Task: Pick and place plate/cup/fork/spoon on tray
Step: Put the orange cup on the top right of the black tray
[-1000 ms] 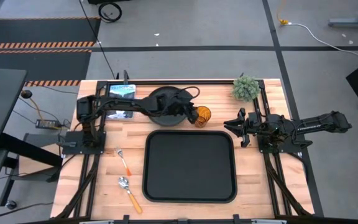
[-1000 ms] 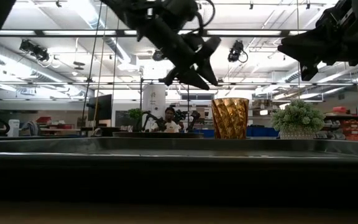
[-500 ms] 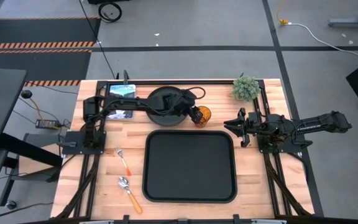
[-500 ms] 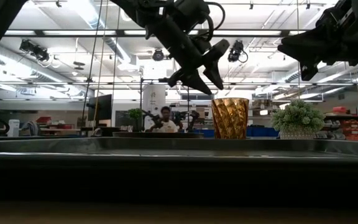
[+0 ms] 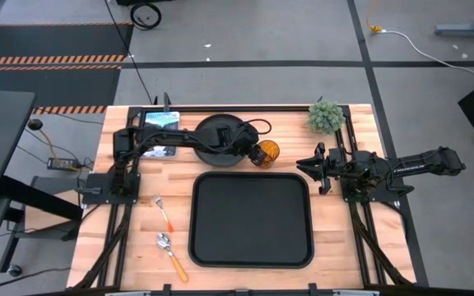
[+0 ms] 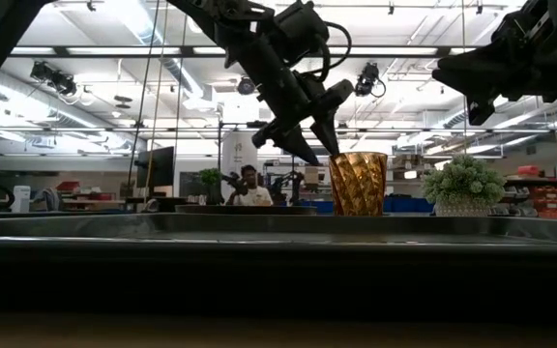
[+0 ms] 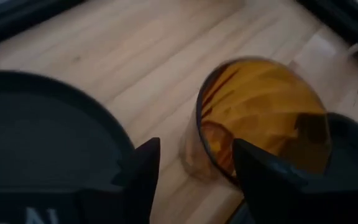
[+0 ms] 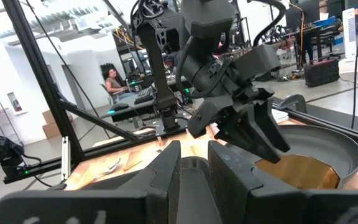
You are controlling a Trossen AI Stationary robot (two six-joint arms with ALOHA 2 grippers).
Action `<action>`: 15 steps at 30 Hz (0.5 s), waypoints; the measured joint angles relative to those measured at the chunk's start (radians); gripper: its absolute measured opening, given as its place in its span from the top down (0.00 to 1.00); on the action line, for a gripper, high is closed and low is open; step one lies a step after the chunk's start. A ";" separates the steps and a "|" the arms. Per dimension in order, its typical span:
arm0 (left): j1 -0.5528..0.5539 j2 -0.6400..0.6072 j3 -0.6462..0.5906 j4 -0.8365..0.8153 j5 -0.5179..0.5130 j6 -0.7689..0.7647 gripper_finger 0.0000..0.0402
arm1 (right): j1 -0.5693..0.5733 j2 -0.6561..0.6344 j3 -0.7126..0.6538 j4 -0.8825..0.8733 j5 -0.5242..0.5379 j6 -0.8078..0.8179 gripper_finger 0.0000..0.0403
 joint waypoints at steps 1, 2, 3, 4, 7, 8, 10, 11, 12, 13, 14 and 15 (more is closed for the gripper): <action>-0.001 0.004 0.000 0.007 0.006 0.000 0.49 | 0.000 0.000 0.000 0.000 0.000 0.000 0.78; -0.003 0.005 0.001 0.007 0.007 0.000 0.50 | 0.000 0.000 0.000 0.000 0.000 0.000 0.78; -0.004 0.006 0.001 0.000 0.007 0.000 0.50 | 0.000 0.000 0.000 0.000 0.000 0.000 0.78; -0.004 0.007 0.001 -0.001 0.008 0.001 0.51 | 0.000 0.000 0.000 0.000 0.000 0.000 0.78; -0.006 0.007 0.001 0.001 0.010 0.007 0.54 | 0.000 0.000 0.000 0.000 0.000 0.000 0.78; -0.006 0.007 0.001 0.000 0.010 0.007 0.55 | 0.000 0.000 0.000 0.000 0.000 0.000 0.78; -0.005 0.007 0.001 0.000 0.010 0.008 0.58 | 0.000 0.000 0.000 0.000 0.000 0.000 0.78; -0.005 0.007 0.001 0.000 0.010 0.008 0.60 | 0.000 0.000 0.000 0.000 0.000 0.000 0.78; -0.005 0.007 0.001 0.001 0.014 0.008 0.61 | 0.000 0.000 0.000 0.000 0.000 0.000 0.78; -0.005 0.007 0.001 0.001 0.019 0.008 0.62 | 0.000 0.000 0.000 0.000 0.000 0.000 0.78; -0.005 0.007 0.001 0.001 0.022 0.008 0.64 | 0.000 0.000 0.000 0.000 0.000 0.000 0.78; -0.005 0.007 0.001 0.001 0.022 0.008 0.65 | 0.000 0.000 0.000 0.000 0.000 0.000 0.78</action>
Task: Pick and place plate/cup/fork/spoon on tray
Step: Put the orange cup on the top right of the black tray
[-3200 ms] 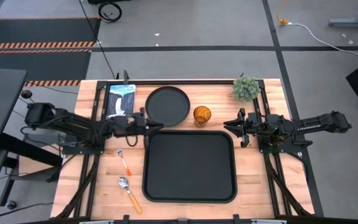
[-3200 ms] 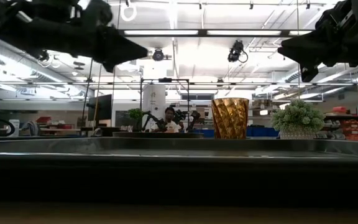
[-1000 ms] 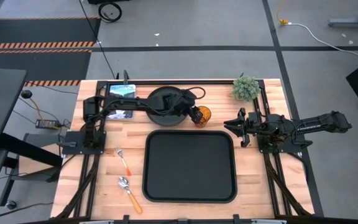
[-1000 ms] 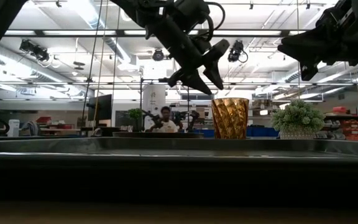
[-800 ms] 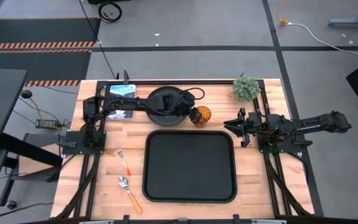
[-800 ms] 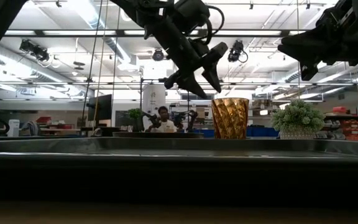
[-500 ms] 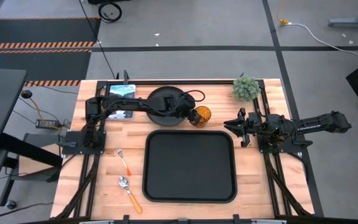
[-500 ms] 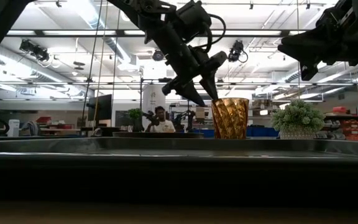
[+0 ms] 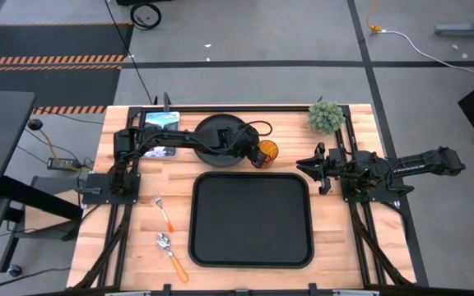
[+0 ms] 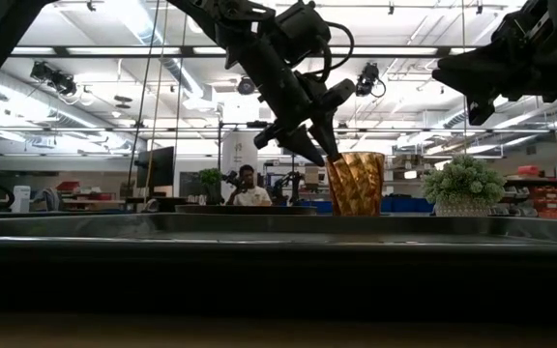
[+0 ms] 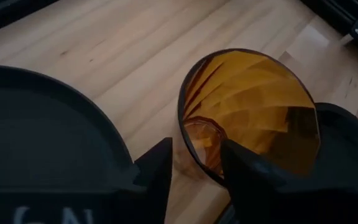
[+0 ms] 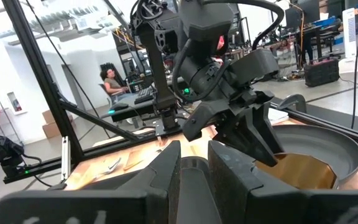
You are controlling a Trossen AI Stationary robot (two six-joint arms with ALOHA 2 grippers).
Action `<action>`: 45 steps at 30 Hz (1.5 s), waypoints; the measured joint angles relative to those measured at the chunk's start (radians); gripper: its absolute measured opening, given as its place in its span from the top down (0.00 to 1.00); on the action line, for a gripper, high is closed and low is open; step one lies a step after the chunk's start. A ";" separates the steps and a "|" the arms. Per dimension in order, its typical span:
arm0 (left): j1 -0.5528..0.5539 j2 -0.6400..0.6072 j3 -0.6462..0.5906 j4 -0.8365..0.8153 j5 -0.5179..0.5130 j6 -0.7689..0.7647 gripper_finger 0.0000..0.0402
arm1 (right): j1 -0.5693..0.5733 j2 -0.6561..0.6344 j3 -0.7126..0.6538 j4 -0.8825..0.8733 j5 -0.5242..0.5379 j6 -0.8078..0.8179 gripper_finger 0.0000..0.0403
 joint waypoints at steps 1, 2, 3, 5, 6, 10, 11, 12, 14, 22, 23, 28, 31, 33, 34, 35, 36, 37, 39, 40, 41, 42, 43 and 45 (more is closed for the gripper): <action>0.000 0.000 0.000 0.000 0.000 0.000 0.67 | 0.000 0.000 0.000 0.000 0.000 0.000 0.78; 0.000 0.000 0.000 0.001 0.001 0.000 0.68 | 0.000 0.000 0.000 0.000 0.000 0.000 0.78; 0.000 0.000 0.000 0.001 0.001 0.000 0.70 | 0.000 0.000 0.000 0.000 0.000 0.000 0.78; 0.000 0.000 0.000 0.001 0.001 0.008 0.72 | 0.000 0.000 0.000 0.000 0.000 0.000 0.78; 0.000 0.000 0.000 0.000 0.001 0.021 0.73 | 0.000 0.000 0.000 0.000 0.000 0.000 0.78; 0.001 0.000 0.000 -0.016 0.002 0.035 0.77 | 0.000 0.000 0.000 0.000 0.000 0.000 0.78; 0.002 0.000 0.000 -0.021 0.006 0.035 0.78 | 0.000 0.000 0.000 0.000 0.000 0.000 0.78; 0.005 0.000 0.000 -0.023 0.011 0.036 0.79 | 0.000 0.000 0.000 0.000 0.000 0.000 0.78; 0.008 0.000 0.000 -0.023 0.023 0.038 0.81 | 0.000 0.000 0.000 0.000 0.000 0.000 0.78; 0.008 0.000 0.000 -0.019 0.017 0.037 0.94 | 0.000 0.000 0.000 0.000 0.000 0.000 0.78; 0.008 0.000 0.000 -0.019 0.017 0.037 0.96 | 0.000 0.000 0.000 0.000 0.000 0.000 0.78; 0.008 0.000 0.000 -0.018 0.016 0.050 0.97 | 0.000 0.000 0.000 0.000 0.000 0.000 0.78; 0.007 0.000 0.000 -0.001 0.010 0.057 0.97 | 0.000 0.000 0.000 0.000 0.000 0.000 0.78; 0.007 0.000 0.022 -0.014 0.010 0.074 0.97 | 0.000 0.000 0.000 0.000 0.000 0.000 0.78; 0.007 0.000 0.038 -0.015 0.009 0.080 0.97 | 0.000 0.000 0.000 0.000 0.000 0.000 0.78; 0.007 0.000 0.055 -0.008 0.008 0.085 0.97 | 0.000 0.000 0.000 0.000 0.000 0.000 0.78; 0.008 0.000 0.069 -0.002 0.007 0.089 0.97 | 0.000 0.000 0.000 0.000 0.000 0.000 0.78; 0.008 0.000 0.082 -0.004 0.007 0.098 0.97 | 0.000 0.000 0.000 0.000 0.000 0.000 0.78; 0.008 0.000 0.114 -0.045 0.007 0.106 0.97 | 0.000 0.000 0.000 0.000 0.000 0.000 0.78; 0.008 0.000 0.134 -0.066 0.007 0.107 0.97 | 0.000 0.000 0.000 0.000 0.000 0.000 0.78; 0.008 0.000 0.153 -0.077 0.007 0.107 0.97 | 0.000 0.000 0.000 0.000 0.000 0.000 0.78; 0.006 0.000 0.168 -0.081 0.007 0.107 0.97 | 0.000 0.000 0.000 0.000 0.000 0.000 0.78; 0.002 -0.001 0.181 -0.094 0.008 0.107 0.97 | 0.000 0.000 0.000 0.000 0.000 0.000 0.78; -0.009 0.000 0.201 -0.126 0.009 0.107 0.97 | 0.000 0.000 0.000 0.000 0.000 0.000 0.78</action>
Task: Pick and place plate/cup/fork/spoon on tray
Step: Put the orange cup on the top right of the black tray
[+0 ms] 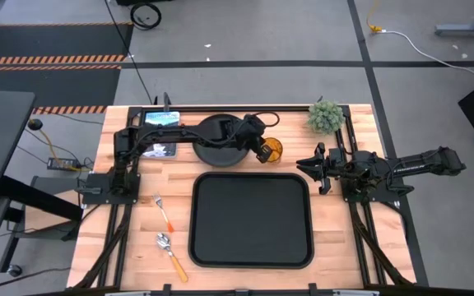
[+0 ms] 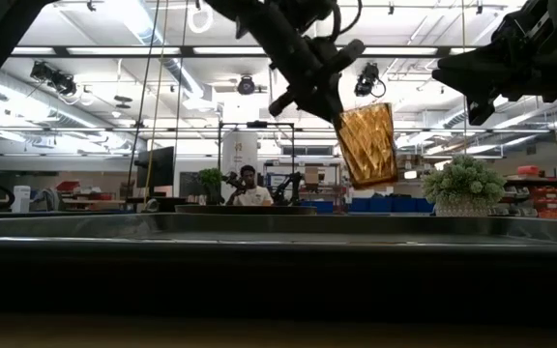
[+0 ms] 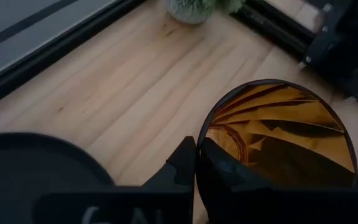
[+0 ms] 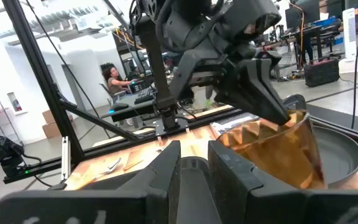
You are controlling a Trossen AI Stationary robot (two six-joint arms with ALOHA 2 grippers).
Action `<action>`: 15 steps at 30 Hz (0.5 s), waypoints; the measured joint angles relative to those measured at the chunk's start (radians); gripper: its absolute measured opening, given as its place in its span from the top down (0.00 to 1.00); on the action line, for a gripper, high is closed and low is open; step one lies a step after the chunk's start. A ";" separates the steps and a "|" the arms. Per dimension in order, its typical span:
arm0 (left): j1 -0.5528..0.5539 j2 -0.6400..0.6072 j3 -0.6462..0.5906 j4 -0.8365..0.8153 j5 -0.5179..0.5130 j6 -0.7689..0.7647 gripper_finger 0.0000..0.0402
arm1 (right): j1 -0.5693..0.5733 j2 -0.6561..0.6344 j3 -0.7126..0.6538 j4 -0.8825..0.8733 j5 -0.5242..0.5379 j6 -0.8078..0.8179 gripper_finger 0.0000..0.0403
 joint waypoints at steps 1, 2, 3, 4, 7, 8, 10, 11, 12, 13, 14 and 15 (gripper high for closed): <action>-0.007 0.000 0.008 -0.002 0.001 0.000 0.97 | 0.000 0.000 0.000 0.000 0.000 0.000 0.78; -0.016 0.000 0.015 0.006 0.001 0.000 0.97 | 0.000 0.000 0.000 0.000 0.000 0.000 0.78; -0.024 0.000 0.022 0.014 0.001 0.000 0.97 | 0.000 0.000 0.000 0.000 0.000 0.000 0.78; -0.032 0.000 0.026 0.023 0.002 0.000 0.97 | 0.000 0.000 0.000 0.000 0.000 0.000 0.78; -0.055 0.019 0.052 0.012 0.006 0.000 0.97 | 0.000 0.000 0.000 0.000 0.000 0.000 0.78; -0.063 0.033 0.064 0.002 0.007 0.001 0.97 | 0.000 0.000 0.000 0.000 0.000 0.000 0.78; -0.078 0.069 0.107 0.008 0.027 0.001 0.97 | 0.000 0.000 0.000 0.000 0.000 0.000 0.78; -0.083 0.085 0.126 -0.023 0.036 0.003 0.97 | 0.000 0.001 0.000 0.002 0.000 0.000 0.78; -0.089 0.104 0.153 -0.055 0.036 0.010 0.97 | 0.000 0.003 0.000 0.006 0.000 0.000 0.78; -0.095 0.123 0.182 -0.068 0.041 0.010 0.97 | 0.000 0.003 0.000 0.006 0.001 0.000 0.78; -0.101 0.146 0.210 -0.093 0.041 0.010 0.97 | 0.000 0.003 0.000 0.005 0.001 0.000 0.78; -0.107 0.163 0.238 -0.123 0.040 0.011 0.97 | 0.000 0.007 0.000 0.007 0.000 0.000 0.78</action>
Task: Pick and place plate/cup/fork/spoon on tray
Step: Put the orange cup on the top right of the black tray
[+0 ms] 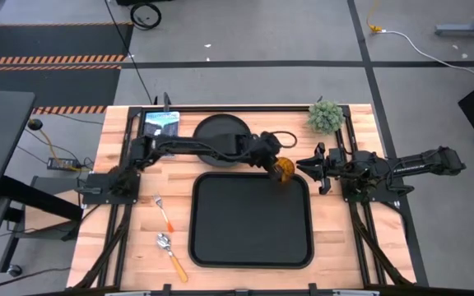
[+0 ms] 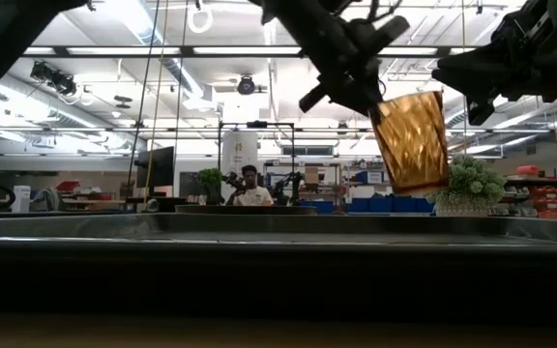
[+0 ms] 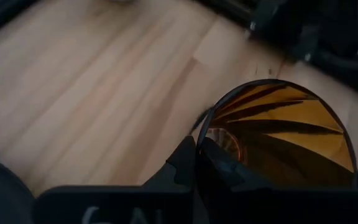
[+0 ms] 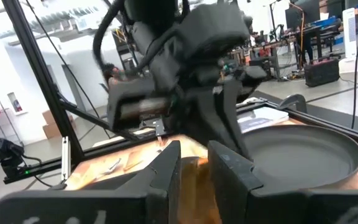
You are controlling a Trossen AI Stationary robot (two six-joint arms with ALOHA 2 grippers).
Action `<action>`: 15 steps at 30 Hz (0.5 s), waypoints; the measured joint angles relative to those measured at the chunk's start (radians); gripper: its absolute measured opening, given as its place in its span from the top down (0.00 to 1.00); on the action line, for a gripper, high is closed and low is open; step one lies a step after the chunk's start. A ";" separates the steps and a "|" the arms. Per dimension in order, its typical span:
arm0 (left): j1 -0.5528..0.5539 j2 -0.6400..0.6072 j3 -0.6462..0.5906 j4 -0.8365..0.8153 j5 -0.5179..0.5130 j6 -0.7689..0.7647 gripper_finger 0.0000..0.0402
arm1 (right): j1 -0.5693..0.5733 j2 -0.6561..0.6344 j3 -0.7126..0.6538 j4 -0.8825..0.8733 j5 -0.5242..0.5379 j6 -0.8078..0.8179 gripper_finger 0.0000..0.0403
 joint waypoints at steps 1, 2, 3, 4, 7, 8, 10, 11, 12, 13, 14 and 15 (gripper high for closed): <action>-0.007 0.017 0.025 -0.024 0.002 0.006 0.97 | 0.000 0.001 0.000 -0.001 0.000 0.000 0.78; -0.015 0.039 0.054 -0.033 0.001 0.011 0.97 | 0.000 0.002 0.000 -0.006 0.000 0.000 0.78; -0.022 0.054 0.079 -0.025 0.001 0.013 0.97 | 0.000 0.005 0.000 -0.004 0.000 0.000 0.78; -0.028 0.064 0.096 -0.038 0.006 0.014 0.97 | 0.000 0.006 0.000 -0.001 0.000 0.000 0.78; -0.048 0.098 0.150 -0.045 0.024 0.014 0.97 | 0.000 0.006 0.000 -0.001 -0.001 0.000 0.78; -0.054 0.106 0.156 -0.057 0.025 0.014 0.97 | 0.000 0.006 0.000 0.002 0.000 0.000 0.78; -0.064 0.112 0.160 -0.057 0.031 0.015 0.97 | 0.000 0.007 0.000 0.000 0.000 0.000 0.78; -0.069 0.112 0.154 -0.054 0.038 0.014 0.97 | 0.000 0.007 0.000 0.002 0.000 0.000 0.78; -0.073 0.112 0.149 -0.052 0.040 0.013 0.97 | 0.000 0.009 0.000 0.005 0.001 0.000 0.78; -0.076 0.112 0.148 -0.053 0.042 0.010 0.96 | 0.000 0.010 0.000 0.008 0.002 0.000 0.78; -0.078 0.112 0.148 -0.058 0.041 0.009 0.96 | 0.000 0.011 0.000 0.009 0.002 0.000 0.78; -0.080 0.112 0.148 -0.060 0.040 0.008 0.96 | 0.000 0.013 0.000 0.014 0.002 0.000 0.78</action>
